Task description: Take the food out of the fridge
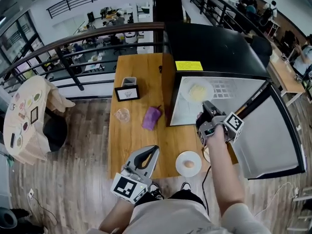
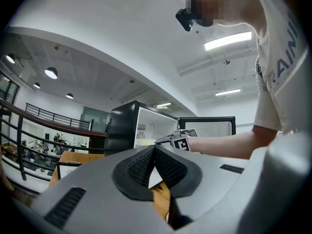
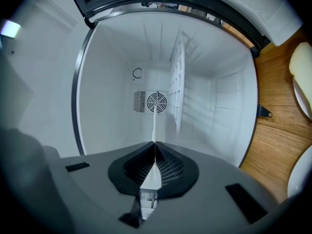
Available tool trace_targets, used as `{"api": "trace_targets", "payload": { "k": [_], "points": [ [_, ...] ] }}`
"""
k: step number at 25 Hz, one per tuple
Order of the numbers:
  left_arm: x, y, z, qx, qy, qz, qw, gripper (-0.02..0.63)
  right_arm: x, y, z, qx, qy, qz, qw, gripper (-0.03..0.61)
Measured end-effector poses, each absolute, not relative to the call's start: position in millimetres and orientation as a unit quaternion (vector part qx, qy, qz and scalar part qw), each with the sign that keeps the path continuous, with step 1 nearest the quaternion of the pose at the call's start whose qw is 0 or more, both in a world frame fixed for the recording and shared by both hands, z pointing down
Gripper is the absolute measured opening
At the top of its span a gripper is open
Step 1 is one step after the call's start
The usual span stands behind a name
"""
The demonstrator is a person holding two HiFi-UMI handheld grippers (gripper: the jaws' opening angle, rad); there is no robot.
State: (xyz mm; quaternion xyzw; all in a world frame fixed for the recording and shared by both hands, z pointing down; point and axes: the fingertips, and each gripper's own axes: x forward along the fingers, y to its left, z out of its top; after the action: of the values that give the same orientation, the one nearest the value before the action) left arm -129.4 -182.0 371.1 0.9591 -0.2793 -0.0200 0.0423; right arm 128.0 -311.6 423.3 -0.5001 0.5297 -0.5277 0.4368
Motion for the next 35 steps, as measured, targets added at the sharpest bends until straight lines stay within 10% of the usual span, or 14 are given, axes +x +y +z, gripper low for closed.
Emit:
{"api": "trace_targets", "payload": {
  "k": [35],
  "points": [
    [-183, -47, 389, 0.931, -0.361, 0.034, 0.038, 0.008, 28, -68, 471, -0.436, 0.579, -0.584, 0.367, 0.026]
  ]
}}
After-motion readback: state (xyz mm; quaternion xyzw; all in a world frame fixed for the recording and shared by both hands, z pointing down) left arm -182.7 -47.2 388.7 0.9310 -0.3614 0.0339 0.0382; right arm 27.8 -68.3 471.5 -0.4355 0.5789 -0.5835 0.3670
